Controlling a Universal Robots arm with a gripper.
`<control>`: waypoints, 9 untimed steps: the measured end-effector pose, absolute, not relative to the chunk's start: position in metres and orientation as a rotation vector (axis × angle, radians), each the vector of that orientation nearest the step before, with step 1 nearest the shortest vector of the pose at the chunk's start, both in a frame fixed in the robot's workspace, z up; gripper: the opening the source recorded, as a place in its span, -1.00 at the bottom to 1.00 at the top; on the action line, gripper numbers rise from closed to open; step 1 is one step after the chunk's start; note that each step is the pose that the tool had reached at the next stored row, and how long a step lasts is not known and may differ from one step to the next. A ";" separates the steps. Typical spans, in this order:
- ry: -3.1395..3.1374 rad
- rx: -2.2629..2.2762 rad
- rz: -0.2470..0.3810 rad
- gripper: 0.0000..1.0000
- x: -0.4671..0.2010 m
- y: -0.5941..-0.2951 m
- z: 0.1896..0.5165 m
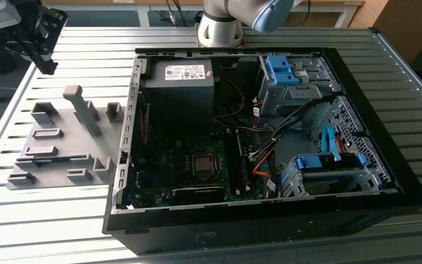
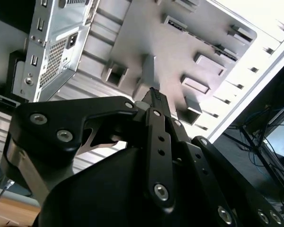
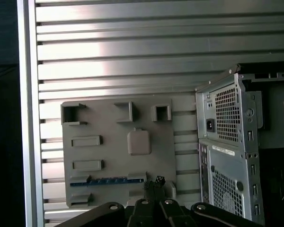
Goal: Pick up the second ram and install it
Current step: 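Reach for the second ram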
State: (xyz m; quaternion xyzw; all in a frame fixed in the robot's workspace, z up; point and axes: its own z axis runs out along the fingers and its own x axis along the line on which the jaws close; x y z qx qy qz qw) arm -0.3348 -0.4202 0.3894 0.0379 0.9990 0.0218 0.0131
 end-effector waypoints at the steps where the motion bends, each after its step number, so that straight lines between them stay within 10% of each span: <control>1: 3.113 0.118 0.067 -0.79 -0.338 -0.422 0.389; 9: 3.113 0.118 0.067 -0.79 -0.367 -0.431 0.388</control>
